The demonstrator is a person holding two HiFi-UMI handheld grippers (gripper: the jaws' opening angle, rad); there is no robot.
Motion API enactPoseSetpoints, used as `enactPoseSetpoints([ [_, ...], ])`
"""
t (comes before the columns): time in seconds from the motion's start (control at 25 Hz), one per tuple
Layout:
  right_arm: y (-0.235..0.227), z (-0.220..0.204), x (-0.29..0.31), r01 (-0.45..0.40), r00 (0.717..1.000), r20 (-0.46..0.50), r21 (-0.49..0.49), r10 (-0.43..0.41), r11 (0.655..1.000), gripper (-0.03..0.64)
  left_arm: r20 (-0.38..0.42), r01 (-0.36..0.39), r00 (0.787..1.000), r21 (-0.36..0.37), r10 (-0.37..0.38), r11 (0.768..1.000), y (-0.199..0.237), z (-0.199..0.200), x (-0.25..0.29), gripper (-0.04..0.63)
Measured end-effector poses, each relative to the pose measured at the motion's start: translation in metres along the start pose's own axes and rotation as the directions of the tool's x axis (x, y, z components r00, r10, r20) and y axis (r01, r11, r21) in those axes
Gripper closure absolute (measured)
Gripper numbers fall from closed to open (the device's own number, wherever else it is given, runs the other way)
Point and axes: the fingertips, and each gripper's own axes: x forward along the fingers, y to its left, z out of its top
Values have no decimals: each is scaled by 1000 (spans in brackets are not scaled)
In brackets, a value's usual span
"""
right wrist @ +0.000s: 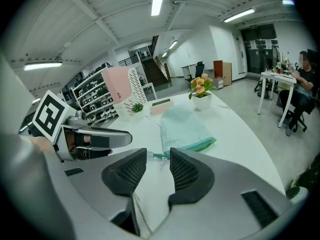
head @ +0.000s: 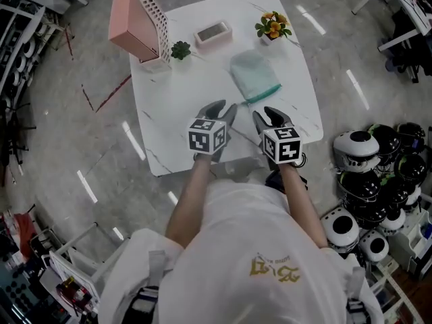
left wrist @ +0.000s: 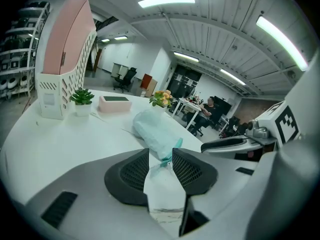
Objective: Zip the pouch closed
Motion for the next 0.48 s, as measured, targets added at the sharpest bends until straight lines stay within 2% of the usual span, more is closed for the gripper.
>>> enactPoseSetpoints([
  [0.28, -1, -14, 24, -19, 998, -63, -6, 18, 1000, 468, -51, 51, 998, 36, -49, 998, 1, -12, 17, 431],
  [0.48, -1, -23, 39, -25, 993, -120, -24, 22, 999, 468, -110, 67, 992, 90, -57, 994, 3, -18, 32, 431],
])
